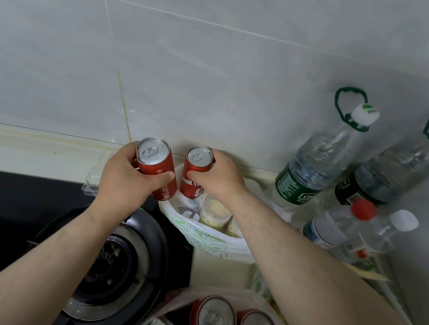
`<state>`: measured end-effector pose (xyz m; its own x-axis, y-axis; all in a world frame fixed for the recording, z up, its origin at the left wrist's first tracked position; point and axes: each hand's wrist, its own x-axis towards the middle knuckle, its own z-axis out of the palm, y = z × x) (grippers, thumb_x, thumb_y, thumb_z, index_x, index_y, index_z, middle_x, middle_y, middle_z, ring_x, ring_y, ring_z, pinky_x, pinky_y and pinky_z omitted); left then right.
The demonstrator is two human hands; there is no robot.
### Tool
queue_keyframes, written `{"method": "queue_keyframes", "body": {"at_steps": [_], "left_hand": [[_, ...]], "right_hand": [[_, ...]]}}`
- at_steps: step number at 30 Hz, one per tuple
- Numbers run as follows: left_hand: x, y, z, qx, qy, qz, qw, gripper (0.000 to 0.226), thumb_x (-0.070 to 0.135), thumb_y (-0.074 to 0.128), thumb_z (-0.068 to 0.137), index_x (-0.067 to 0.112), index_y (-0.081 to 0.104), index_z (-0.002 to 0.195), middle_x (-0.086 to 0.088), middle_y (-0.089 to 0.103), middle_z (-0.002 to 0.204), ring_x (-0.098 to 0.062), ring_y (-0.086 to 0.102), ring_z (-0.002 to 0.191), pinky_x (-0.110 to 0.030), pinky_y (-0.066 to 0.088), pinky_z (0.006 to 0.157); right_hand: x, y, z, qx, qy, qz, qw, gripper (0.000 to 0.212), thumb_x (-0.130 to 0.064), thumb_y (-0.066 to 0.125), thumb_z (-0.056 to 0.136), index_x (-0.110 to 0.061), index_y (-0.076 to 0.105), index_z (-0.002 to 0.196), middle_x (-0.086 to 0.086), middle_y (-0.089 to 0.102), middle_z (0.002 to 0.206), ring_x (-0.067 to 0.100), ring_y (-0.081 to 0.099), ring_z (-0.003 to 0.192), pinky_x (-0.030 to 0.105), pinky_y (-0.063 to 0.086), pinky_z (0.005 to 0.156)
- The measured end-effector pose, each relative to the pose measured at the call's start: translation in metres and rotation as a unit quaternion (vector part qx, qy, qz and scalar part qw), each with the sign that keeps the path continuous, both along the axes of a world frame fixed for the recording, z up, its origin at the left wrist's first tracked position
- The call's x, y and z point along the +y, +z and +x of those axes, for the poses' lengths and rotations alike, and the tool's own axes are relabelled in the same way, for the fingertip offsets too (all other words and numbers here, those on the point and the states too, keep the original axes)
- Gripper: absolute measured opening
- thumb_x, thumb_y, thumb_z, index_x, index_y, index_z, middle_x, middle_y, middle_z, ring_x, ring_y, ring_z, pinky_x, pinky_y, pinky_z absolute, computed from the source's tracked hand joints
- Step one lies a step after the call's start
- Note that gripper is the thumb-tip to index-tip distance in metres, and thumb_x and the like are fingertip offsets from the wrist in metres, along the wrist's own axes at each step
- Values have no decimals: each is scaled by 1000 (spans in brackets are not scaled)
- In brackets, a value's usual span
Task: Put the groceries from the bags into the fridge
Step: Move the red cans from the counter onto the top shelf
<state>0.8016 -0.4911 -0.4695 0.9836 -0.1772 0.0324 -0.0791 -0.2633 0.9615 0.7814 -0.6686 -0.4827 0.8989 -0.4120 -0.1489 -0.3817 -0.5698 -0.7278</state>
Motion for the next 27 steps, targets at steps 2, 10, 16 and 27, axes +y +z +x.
{"method": "queue_keyframes", "body": {"at_steps": [2,10,16,27], "left_hand": [[2,0,-1,2,-1,2,1000,48,11,86,65,27,64,105,13,68,94,9,63,80,-8,46,66],[15,8,-2,10,-11,-3,1000,50,11,86,65,31,64,105,12,70,96,3,65,86,-15,47,72],[28,28,-5,15,-18,-22,999,52,11,86,67,26,65,112,9,72,98,1,66,87,-14,49,73],[60,118,-43,-3,-91,-105,990,49,7,83,68,31,65,106,5,72,97,-6,68,88,-25,52,74]], "right_hand": [[1,-5,3,-2,5,-16,1000,41,-38,74,51,-32,68,92,-12,73,85,10,69,83,37,59,78],[2,1,-1,-46,-27,36,998,41,-26,86,57,-34,66,92,-11,71,94,8,67,89,38,58,83],[9,40,-18,-116,-55,133,983,44,-17,83,66,-28,63,103,-10,70,99,5,67,91,33,57,84],[55,138,-124,-239,-121,226,937,37,-8,76,73,-31,65,99,-6,73,97,11,70,92,34,56,83]]}}
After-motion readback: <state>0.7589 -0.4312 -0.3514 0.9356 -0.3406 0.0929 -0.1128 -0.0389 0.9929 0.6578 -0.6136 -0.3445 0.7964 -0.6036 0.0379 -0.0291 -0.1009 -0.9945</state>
